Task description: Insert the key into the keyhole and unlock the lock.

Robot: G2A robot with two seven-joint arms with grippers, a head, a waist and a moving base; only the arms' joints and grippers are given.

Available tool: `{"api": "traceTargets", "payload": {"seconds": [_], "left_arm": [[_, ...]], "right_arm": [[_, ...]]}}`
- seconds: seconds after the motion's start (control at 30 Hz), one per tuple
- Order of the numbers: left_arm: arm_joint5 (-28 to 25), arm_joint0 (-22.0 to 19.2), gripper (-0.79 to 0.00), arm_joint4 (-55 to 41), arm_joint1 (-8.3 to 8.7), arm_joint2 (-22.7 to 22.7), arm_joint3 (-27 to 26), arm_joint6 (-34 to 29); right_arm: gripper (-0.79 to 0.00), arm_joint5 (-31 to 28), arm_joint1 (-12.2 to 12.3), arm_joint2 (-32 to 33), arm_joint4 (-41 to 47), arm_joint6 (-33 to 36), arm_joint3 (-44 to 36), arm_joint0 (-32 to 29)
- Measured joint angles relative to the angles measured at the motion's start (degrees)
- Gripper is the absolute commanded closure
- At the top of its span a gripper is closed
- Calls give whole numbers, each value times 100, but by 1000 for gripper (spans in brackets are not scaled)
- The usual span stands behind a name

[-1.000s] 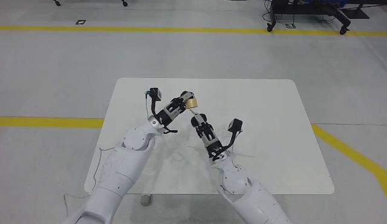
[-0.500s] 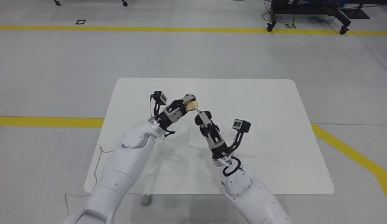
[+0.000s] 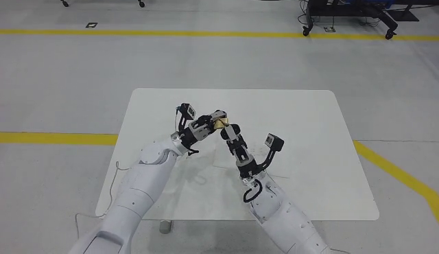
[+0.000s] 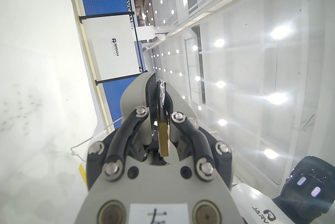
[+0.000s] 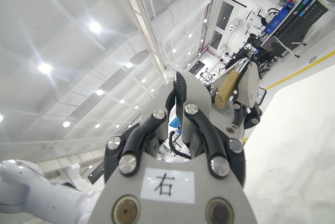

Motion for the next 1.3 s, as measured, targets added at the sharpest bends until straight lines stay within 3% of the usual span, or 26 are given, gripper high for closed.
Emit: {"api": "traceTargets", "payload": {"seconds": [0.33,0.97,1.13,1.3], "left_arm": [[16,-41,0,30,-14,5,47,-115],[79,-59,0,109,-23,-20,48,-168],[-142,-78,0,448,-1,-70,45,164],[-419,21,0,937,35,-138,-158,701]], "right_arm": [[0,361,-116,78,-1215,-1014,286,89],[0,761,-207,498,-1299,-1495,648,327],[0,756,-160,717,-1191,-1187,451,195],[0,1186,-37,886,-295,442,-354,-373]]}}
